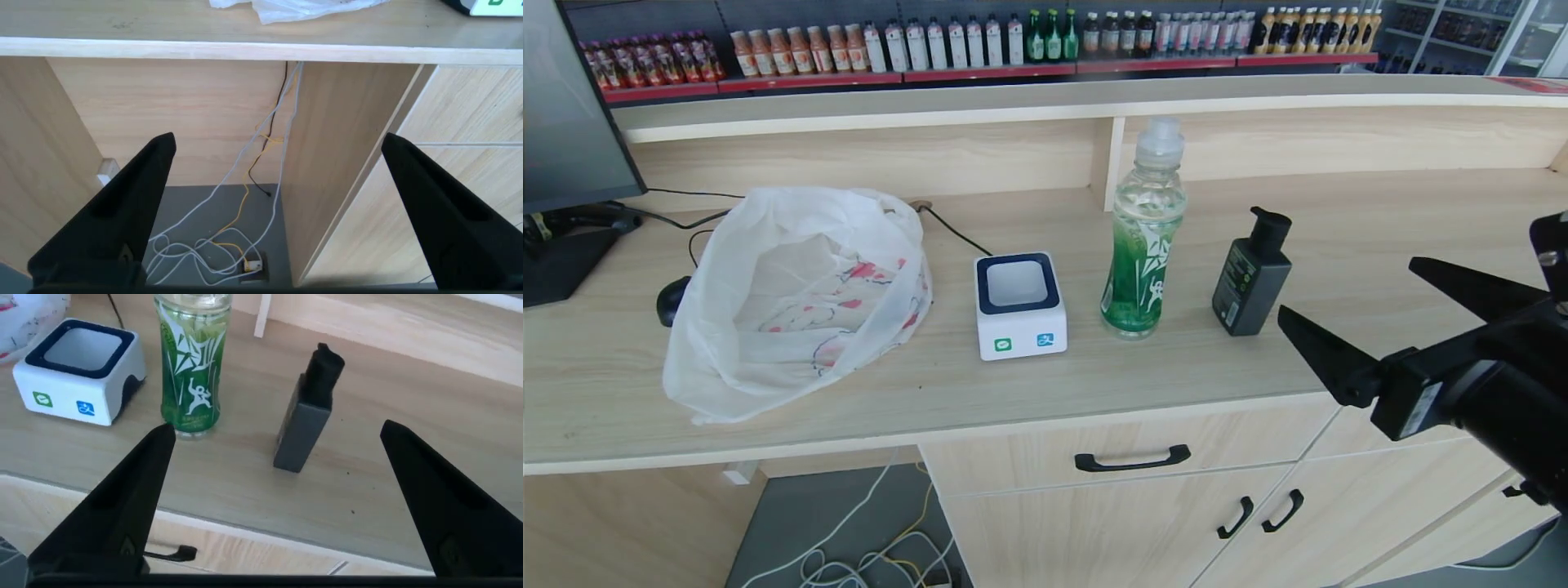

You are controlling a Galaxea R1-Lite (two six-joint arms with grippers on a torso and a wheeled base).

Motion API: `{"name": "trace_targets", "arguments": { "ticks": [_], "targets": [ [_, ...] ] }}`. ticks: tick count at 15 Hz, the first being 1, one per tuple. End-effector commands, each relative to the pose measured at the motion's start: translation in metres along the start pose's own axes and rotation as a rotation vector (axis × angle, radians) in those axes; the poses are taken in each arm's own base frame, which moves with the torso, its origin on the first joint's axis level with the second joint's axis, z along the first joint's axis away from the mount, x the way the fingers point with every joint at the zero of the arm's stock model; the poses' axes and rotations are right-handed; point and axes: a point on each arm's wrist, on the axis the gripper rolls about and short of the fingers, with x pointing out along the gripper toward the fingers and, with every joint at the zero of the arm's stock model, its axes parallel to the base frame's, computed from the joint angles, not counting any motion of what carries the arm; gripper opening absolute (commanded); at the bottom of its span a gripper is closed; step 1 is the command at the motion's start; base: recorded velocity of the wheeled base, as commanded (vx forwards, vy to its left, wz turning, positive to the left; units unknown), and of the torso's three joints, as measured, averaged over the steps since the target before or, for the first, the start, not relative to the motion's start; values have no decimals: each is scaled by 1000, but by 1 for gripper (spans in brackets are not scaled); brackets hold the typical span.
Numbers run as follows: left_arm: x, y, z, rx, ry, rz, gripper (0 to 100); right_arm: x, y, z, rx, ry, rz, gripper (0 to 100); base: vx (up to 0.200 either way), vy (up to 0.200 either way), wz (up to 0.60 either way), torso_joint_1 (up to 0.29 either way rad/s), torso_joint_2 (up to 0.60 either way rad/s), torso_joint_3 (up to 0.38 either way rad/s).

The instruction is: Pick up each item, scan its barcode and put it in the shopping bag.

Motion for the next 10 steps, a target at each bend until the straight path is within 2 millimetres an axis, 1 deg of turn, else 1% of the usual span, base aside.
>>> {"name": "trace_targets", "arguments": {
  "ticks": [1, 4, 6, 10],
  "targets": [
    [0, 0, 0, 0, 0, 0, 100, 28, 31, -14, 24, -3, -21, 100, 0, 0, 0, 0, 0, 0],
    [0, 0, 0, 0, 0, 0, 100, 54, 55, -27, 110, -78, -69, 100, 0, 0, 0, 0, 0, 0],
    [0, 0, 0, 0, 0, 0, 100, 57, 58, -32, 111, -76, -70, 100, 0, 0, 0, 0, 0, 0],
    [0, 0, 0, 0, 0, 0, 100, 67, 57, -45, 102, -49, -82, 100, 0, 0, 0, 0, 0, 0]
  ]
}}
